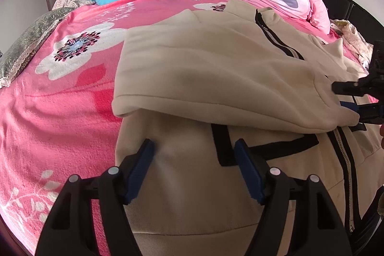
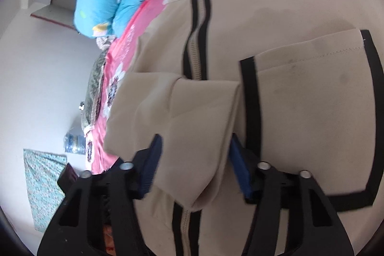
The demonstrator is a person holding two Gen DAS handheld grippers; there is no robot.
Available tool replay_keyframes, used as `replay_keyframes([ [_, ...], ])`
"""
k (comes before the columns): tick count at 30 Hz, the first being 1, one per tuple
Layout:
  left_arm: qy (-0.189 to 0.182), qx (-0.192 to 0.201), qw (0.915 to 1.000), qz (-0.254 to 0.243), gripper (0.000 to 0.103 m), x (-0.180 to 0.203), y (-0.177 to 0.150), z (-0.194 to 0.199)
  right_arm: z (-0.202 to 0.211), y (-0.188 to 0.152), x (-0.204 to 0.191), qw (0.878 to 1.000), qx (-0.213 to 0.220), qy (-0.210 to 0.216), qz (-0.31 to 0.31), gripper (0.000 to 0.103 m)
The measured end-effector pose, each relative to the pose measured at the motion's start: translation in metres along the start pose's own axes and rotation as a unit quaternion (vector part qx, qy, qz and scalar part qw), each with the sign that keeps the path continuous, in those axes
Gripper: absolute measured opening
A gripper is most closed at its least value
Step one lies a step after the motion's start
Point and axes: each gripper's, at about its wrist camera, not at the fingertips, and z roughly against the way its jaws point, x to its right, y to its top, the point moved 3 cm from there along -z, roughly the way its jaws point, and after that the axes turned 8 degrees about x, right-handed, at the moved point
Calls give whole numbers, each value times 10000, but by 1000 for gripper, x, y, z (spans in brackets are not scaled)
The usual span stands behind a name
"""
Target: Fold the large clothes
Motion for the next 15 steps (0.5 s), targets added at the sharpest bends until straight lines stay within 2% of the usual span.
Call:
replay_keyframes([
  [2, 5, -16, 10000, -7, 70, 0, 0, 0, -1, 3, 1, 9999, -50, 28, -102, 39],
  [5, 8, -14, 10000, -6, 71, -1, 0, 0, 4, 5, -6, 9998, -11, -60, 180, 28],
  [8, 80, -17, 10000, -20, 73, -1, 1, -1, 7, 9, -8, 9992, 118, -155, 352, 7],
  [15, 308, -22, 9994, -169, 76, -1, 6, 4, 38, 47, -49, 9932, 653, 164, 949, 5],
])
